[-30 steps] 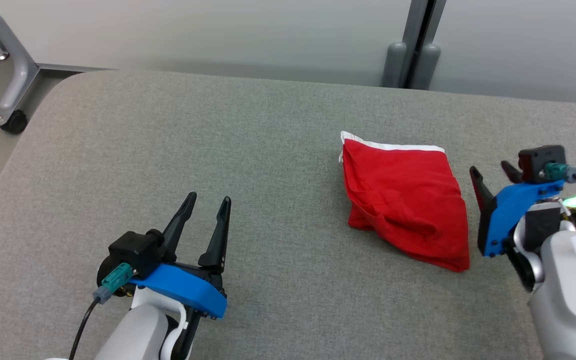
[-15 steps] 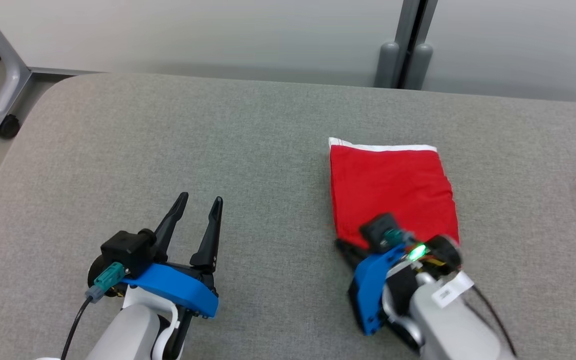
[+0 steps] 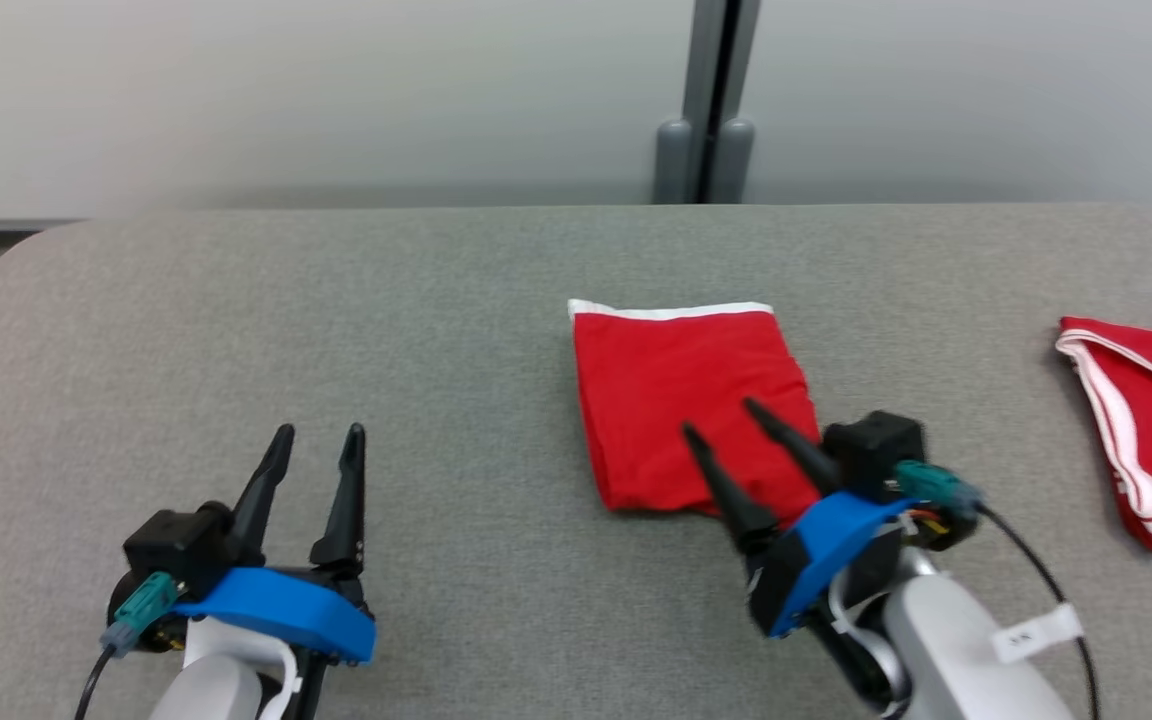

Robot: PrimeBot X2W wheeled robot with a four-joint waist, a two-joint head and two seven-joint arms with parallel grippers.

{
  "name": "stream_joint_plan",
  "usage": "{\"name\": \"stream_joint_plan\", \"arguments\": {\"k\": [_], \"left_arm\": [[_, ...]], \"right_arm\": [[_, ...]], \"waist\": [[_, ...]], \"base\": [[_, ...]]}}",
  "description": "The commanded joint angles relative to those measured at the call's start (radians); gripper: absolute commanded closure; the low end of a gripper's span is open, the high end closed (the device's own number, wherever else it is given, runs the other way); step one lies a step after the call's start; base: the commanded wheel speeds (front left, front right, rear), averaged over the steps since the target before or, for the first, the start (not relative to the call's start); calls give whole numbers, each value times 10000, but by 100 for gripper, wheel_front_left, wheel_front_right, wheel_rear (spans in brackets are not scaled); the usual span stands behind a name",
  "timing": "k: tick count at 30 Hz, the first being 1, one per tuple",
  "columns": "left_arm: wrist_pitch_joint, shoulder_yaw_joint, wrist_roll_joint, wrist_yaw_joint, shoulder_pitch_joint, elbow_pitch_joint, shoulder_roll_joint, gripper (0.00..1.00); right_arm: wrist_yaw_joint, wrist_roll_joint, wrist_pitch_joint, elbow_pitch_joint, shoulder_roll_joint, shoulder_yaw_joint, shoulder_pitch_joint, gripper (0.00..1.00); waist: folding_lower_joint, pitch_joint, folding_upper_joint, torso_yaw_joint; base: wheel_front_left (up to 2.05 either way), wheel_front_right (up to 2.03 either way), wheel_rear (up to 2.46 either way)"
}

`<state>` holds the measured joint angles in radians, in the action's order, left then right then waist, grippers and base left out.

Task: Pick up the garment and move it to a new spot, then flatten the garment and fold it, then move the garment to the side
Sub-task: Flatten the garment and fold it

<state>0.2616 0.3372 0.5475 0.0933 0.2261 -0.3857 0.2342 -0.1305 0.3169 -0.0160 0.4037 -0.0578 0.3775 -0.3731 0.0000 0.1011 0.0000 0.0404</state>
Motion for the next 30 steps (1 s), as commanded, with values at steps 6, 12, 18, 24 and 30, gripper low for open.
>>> {"name": "stream_joint_plan", "arguments": {"k": [6,12,18,24,30], "left_arm": [[42,-607,-40,-295,-611,257,257,0],[42,-1024,-57,-461,-950,407,271,0],[42,-1283,-21,-584,-1242,403,236,0],[-38,-1293,-18,-698,-1363,283,343,0],[-94,-1260,34,-725,-1430,251,408,0]], "right_arm": [[-6,-1272,515,-1486,-161,-2434,1302,0],[-6,-1723,325,-2072,-97,-3450,1934,0],[-6,-1991,438,-1905,-243,-3575,2315,0],[-6,-1955,937,-1548,-112,-3828,2429,0],[-6,-2019,1095,-1349,-33,-3885,2316,0]], "waist": [[0,-465,0,-723],[0,-662,0,-1023],[0,-853,0,-1204],[0,-967,0,-1225],[0,-956,0,-1177]], "base": [[0,0,0],[0,0,0],[0,0,0],[0,0,0],[0,0,0]]}}
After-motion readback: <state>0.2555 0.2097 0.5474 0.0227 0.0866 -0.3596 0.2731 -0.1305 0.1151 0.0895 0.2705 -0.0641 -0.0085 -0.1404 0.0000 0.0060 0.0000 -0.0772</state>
